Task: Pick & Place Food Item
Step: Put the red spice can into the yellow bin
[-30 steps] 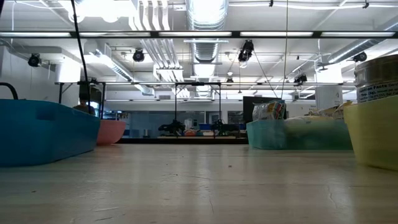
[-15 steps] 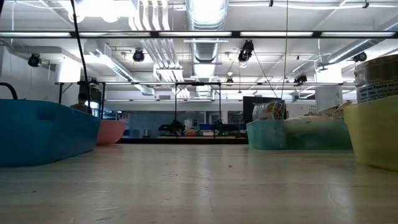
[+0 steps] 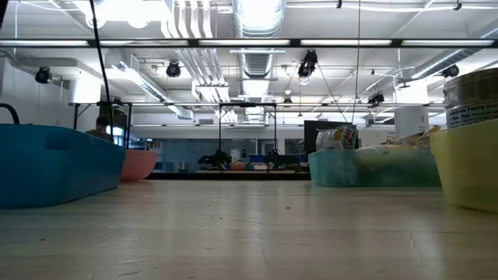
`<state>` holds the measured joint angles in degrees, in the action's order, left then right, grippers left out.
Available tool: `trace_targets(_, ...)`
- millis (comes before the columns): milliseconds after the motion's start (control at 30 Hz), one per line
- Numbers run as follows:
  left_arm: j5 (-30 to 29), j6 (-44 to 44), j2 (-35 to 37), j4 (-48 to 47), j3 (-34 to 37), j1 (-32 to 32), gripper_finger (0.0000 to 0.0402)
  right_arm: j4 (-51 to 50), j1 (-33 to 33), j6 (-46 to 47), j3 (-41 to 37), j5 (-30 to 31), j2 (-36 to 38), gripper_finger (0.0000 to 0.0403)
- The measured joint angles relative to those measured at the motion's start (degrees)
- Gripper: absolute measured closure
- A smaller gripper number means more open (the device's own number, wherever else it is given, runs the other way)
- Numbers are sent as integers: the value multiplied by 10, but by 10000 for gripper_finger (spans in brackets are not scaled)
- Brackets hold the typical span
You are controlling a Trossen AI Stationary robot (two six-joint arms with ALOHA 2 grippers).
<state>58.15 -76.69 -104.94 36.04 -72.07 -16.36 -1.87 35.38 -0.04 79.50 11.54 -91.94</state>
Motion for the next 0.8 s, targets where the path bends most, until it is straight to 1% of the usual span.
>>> trace_targets(200,1,3,0,-1,0,6,114,10,-21,2,0,-3,0,14)
trace_targets(400,12,4,0,-3,0,7,114,19,-39,29,0,-60,-15,14)
trace_targets(800,10,14,0,-1,0,11,114,30,-41,26,0,-59,-19,14)
